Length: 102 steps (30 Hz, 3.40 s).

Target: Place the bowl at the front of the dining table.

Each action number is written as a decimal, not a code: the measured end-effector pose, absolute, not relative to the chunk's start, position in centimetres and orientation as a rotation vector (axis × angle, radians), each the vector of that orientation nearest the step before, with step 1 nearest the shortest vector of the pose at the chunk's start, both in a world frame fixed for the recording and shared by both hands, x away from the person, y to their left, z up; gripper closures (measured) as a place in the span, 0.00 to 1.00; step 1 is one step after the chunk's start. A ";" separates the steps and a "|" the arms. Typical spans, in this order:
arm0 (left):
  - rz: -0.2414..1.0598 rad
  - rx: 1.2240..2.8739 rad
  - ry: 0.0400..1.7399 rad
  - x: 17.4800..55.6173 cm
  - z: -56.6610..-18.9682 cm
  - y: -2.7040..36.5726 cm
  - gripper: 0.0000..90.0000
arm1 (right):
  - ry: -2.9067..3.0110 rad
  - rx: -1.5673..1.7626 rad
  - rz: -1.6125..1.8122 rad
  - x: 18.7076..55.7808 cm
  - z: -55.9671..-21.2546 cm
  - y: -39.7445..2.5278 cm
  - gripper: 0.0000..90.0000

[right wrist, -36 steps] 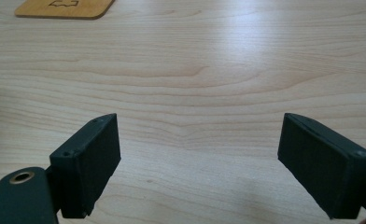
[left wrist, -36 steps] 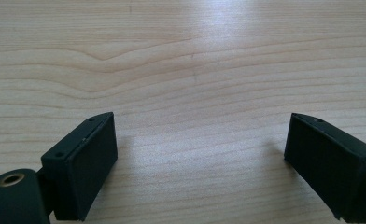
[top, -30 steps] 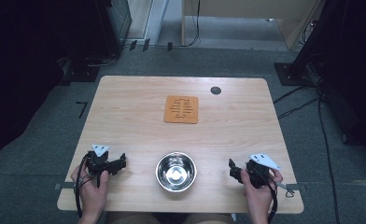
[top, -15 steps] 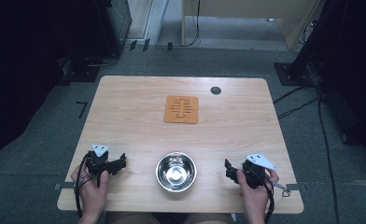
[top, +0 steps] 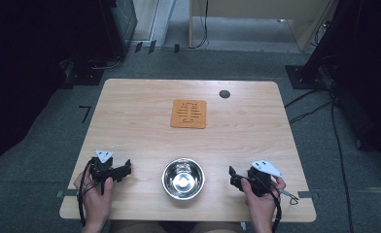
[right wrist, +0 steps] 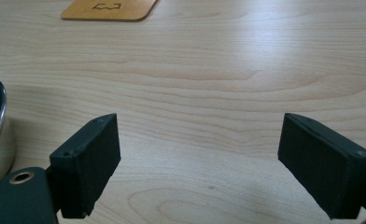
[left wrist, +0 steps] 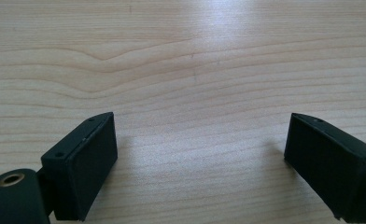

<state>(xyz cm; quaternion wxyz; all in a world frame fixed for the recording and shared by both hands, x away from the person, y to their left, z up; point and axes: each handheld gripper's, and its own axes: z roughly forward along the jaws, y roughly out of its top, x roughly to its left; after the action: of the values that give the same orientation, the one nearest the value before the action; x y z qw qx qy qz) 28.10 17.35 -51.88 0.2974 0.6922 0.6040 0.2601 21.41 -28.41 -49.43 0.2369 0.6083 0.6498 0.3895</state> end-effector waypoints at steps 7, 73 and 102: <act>0.691 1.839 1.606 28.1 -51.9 17.4 0.10 | 1.798 1.660 1.069 21.4 -49.5 -27.8 0.15; 0.691 1.840 1.605 28.1 -51.9 17.4 0.10 | 1.959 1.589 1.216 21.4 -50.2 -20.6 0.19; 0.690 1.839 1.606 28.1 -51.9 17.3 0.10 | 2.053 1.662 1.309 23.0 -51.8 -17.9 0.90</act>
<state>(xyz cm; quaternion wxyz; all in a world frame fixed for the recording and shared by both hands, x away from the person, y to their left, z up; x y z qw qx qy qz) 28.10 17.34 -51.88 0.2976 0.6919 0.6044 0.2596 22.95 -17.85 -51.80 0.0968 0.5612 0.6932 0.4418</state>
